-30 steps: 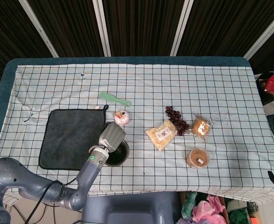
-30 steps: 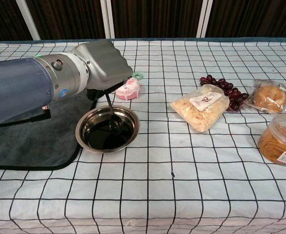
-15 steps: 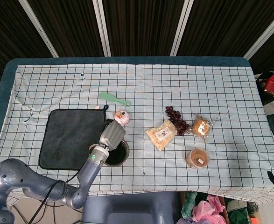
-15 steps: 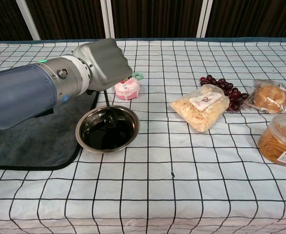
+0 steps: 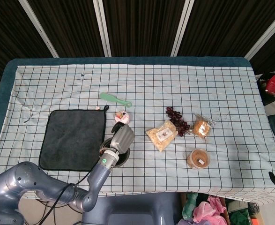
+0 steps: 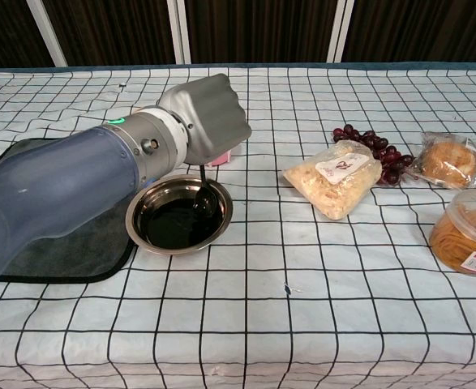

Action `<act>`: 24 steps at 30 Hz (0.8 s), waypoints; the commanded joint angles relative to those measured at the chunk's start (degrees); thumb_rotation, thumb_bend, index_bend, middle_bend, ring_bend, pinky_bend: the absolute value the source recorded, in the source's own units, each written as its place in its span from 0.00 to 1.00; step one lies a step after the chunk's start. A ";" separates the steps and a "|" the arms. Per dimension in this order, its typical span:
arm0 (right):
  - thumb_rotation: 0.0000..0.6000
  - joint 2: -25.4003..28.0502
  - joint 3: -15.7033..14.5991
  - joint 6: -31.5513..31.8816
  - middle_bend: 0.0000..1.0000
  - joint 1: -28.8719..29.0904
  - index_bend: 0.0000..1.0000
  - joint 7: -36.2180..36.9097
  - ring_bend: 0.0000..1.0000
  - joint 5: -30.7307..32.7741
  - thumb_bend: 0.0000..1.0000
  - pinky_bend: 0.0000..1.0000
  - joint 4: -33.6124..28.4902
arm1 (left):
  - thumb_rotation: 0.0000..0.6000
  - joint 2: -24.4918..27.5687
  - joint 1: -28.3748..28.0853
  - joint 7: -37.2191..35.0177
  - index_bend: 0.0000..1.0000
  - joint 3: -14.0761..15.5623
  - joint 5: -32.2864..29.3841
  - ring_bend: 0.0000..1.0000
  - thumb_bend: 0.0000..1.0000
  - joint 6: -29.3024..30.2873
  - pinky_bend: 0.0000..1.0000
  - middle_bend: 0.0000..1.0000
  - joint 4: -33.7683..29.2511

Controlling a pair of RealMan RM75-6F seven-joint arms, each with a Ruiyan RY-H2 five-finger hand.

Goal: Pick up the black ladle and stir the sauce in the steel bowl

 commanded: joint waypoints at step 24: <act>1.00 -0.14 -0.13 -0.06 0.01 0.11 0.06 -0.70 0.08 -0.30 0.22 0.22 -0.24 | 1.00 4.17 4.12 -0.67 0.72 6.33 8.42 0.93 0.51 2.73 0.85 0.92 -9.13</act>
